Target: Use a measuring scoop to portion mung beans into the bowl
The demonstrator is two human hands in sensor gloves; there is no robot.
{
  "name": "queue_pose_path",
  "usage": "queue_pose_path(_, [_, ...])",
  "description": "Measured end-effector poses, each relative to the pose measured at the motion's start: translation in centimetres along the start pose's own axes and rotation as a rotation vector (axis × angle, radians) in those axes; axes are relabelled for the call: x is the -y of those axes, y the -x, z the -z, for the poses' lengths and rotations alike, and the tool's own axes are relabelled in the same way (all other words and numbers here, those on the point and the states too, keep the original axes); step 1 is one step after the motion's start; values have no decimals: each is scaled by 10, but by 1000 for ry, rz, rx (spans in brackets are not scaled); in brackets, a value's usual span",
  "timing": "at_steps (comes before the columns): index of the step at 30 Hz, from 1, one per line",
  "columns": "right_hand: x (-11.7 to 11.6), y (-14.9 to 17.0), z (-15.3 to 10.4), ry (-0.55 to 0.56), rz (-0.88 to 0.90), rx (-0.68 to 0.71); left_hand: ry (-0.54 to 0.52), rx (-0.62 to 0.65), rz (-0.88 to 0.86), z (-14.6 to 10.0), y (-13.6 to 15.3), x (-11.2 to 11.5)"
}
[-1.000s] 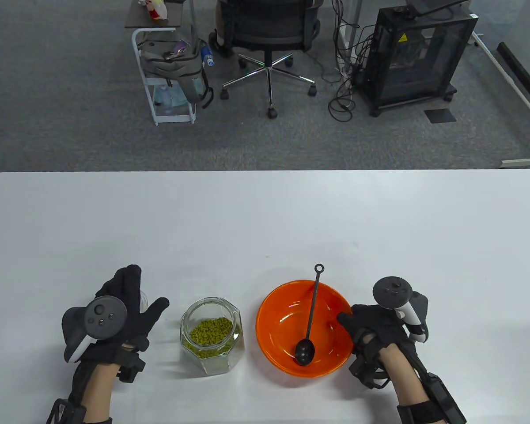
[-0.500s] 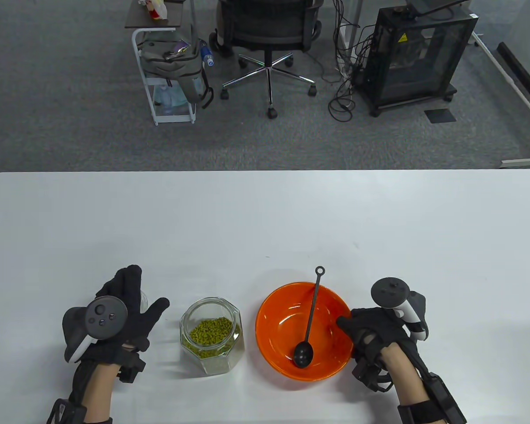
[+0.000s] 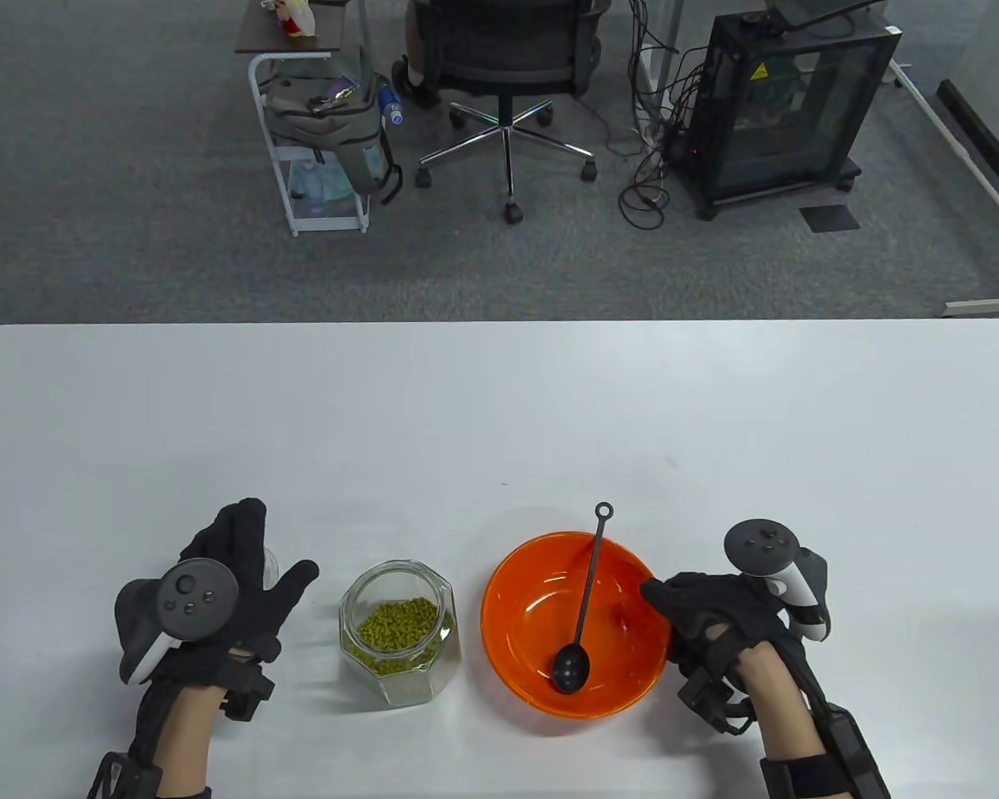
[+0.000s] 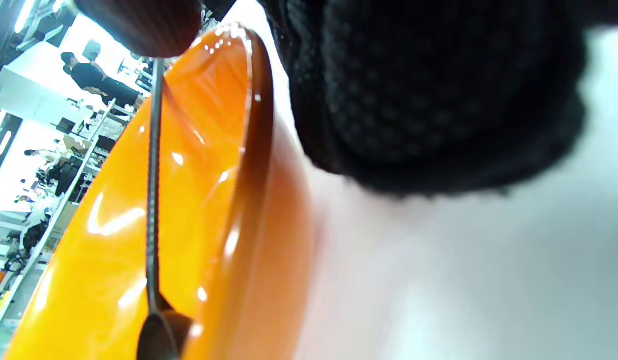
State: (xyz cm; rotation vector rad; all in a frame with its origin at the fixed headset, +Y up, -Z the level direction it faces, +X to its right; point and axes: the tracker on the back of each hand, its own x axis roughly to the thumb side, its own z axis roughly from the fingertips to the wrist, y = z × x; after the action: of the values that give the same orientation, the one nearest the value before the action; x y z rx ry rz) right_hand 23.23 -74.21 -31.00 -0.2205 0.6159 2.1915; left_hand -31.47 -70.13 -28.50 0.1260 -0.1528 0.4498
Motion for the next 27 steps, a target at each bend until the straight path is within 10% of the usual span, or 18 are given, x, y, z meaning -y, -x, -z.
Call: queue_pose_path(27, [30, -78, 53, 65, -135, -95, -4, 15, -18, -1, 0, -1])
